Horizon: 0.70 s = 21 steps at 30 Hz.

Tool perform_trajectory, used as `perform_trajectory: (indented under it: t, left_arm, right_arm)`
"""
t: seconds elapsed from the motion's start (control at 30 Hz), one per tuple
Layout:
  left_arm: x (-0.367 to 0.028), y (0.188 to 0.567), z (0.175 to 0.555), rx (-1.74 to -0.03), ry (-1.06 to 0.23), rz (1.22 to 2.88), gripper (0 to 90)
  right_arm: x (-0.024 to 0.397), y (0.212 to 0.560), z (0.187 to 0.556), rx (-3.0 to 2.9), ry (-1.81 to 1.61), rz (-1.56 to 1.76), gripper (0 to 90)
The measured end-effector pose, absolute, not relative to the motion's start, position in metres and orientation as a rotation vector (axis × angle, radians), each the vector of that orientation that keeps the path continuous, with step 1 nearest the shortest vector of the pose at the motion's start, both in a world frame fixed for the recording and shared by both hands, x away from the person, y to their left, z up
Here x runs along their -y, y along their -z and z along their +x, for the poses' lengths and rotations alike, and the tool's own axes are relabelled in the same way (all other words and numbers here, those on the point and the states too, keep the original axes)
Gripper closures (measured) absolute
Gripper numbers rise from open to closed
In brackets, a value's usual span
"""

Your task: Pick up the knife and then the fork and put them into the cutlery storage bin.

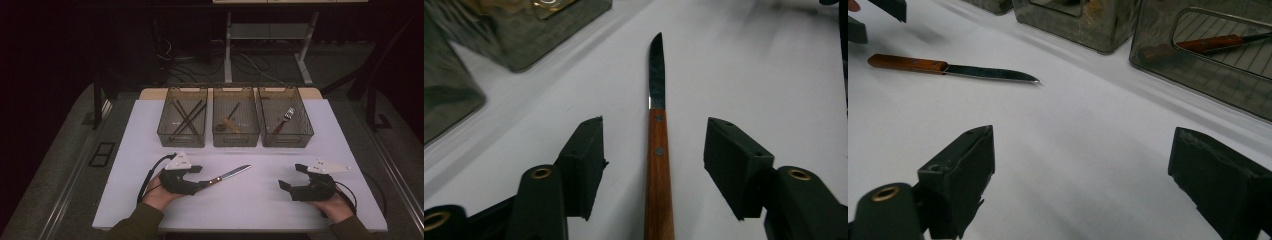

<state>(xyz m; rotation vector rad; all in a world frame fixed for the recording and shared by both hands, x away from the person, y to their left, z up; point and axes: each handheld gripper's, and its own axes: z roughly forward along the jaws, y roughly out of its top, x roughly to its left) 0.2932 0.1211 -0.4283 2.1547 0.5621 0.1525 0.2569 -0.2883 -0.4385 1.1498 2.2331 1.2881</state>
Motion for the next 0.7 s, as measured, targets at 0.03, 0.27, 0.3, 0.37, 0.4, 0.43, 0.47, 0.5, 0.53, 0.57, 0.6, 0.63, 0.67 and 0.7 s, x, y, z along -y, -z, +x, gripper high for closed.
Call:
perform_trajectory:
  t: [0.03, 0.27, 0.3, 0.37, 0.4, 0.43, 0.47, 0.5, 0.53, 0.57, 0.6, 0.63, 0.67, 0.7]
  left_arm:
    - [-0.118, 0.429, 0.295, -0.558, -0.151, 2.164, 46.9]
    - [-0.096, 0.436, 0.306, -0.567, -0.121, 2.228, 60.4]
    - [-0.094, 0.437, 0.307, -0.565, -0.115, 2.238, 61.7]
    - [-0.089, 0.439, 0.307, -0.567, -0.119, 2.254, 64.2]
    - [-0.088, 0.439, 0.308, -0.566, -0.119, 2.262, 65.1]
    - [-0.086, 0.440, 0.308, -0.563, -0.122, 2.268, 65.7]
    - [-0.085, 0.440, 0.308, -0.563, -0.123, 2.276, 66.6]
    - [-0.084, 0.441, 0.307, -0.560, -0.125, 2.280, 67.1]
    - [-0.084, 0.441, 0.307, -0.559, -0.127, 2.283, 67.7]
    - [-0.083, 0.442, 0.306, -0.552, -0.130, 2.296, 68.4]
    - [-0.083, 0.442, 0.306, -0.546, -0.133, 2.301, 69.3]
    - [-0.082, 0.443, 0.306, -0.542, -0.141, 2.305, 70.0]
    - [-0.082, 0.443, 0.305, -0.545, -0.141, 2.306, 70.7]
    - [-0.082, 0.443, 0.305, -0.541, -0.141, 2.311, 71.2]
  right_arm:
    - [0.288, 0.439, 0.257, -2.236, -1.286, 1.151, 11.6]
    - [0.288, 0.438, 0.257, -2.236, -1.282, 1.146, 11.6]
    - [0.288, 0.438, 0.257, -2.236, -1.283, 1.147, 11.6]
    - [0.288, 0.438, 0.257, -2.237, -1.279, 1.142, 11.6]
    - [0.288, 0.438, 0.257, -2.238, -1.278, 1.140, 11.6]
    - [0.288, 0.438, 0.256, -2.238, -1.278, 1.139, 11.6]
    - [0.288, 0.438, 0.256, -2.238, -1.277, 1.140, 11.6]
    - [0.288, 0.438, 0.257, -2.238, -1.276, 1.139, 11.6]
    - [0.288, 0.438, 0.256, -2.239, -1.273, 1.138, 11.6]
    - [0.288, 0.438, 0.256, -2.239, -1.271, 1.135, 11.6]
    - [0.288, 0.438, 0.256, -2.239, -1.271, 1.131, 11.6]
    - [0.287, 0.438, 0.256, -2.237, -1.272, 1.129, 11.6]
    - [0.287, 0.438, 0.256, -2.236, -1.271, 1.128, 11.6]
    - [0.287, 0.438, 0.256, -2.236, -1.271, 1.128, 11.6]
